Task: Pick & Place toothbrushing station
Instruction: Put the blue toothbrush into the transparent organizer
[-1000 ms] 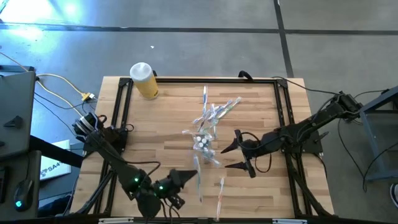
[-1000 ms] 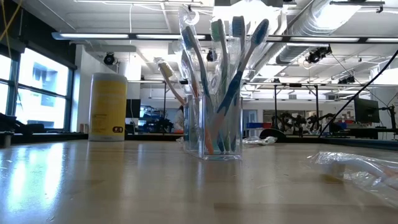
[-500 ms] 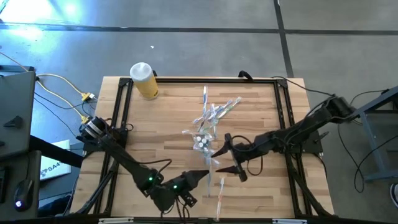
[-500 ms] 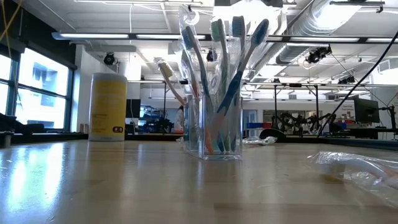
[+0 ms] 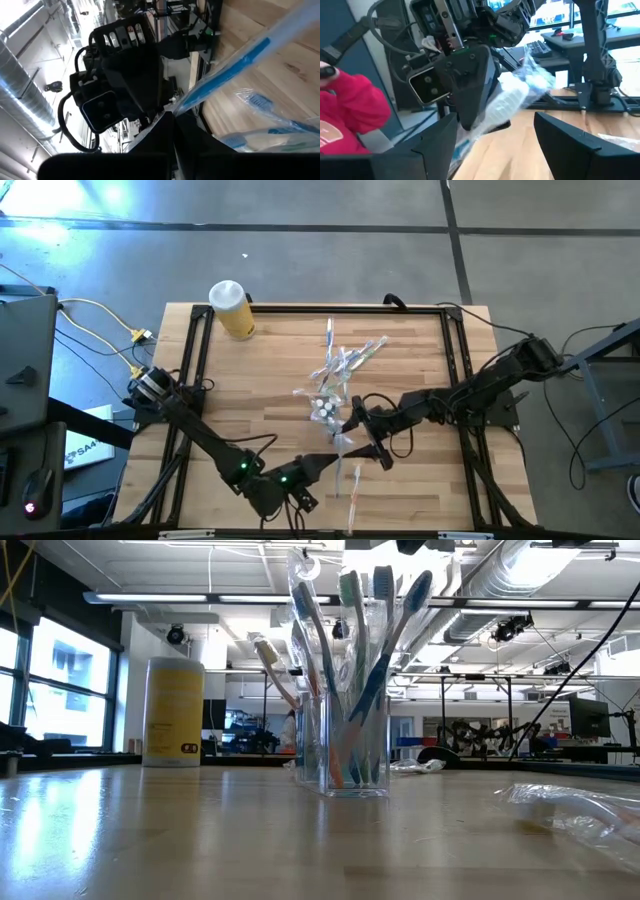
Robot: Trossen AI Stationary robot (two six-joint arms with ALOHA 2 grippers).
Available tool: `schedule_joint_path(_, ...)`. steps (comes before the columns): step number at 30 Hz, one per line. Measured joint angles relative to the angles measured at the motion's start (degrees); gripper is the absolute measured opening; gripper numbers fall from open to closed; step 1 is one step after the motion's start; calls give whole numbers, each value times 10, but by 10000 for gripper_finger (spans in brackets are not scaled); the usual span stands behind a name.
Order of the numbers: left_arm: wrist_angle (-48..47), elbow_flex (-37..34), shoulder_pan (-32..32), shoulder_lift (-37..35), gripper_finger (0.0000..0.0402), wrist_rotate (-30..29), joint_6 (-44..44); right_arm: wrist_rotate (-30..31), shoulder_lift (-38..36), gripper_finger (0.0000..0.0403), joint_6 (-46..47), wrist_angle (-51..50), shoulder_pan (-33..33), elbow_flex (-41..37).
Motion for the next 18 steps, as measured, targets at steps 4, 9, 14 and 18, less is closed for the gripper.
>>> schedule_joint_path(4, -5, 0, 9, 0, 0, 4, -6, -6, 0, 255, 9, 0, -2, 0)
schedule_joint_path(9, -19, 0, 21, 0, 0, 8, -20, -7, 0, 243, 7, -2, -2, 0)
schedule_joint_path(14, -25, 0, 25, 0, 0, 8, -25, -7, 0, 185, -25, -3, -2, 0)
schedule_joint_path(18, -25, 0, 24, 0, 0, 9, -29, -7, 0, 99, -46, -6, -2, 0)
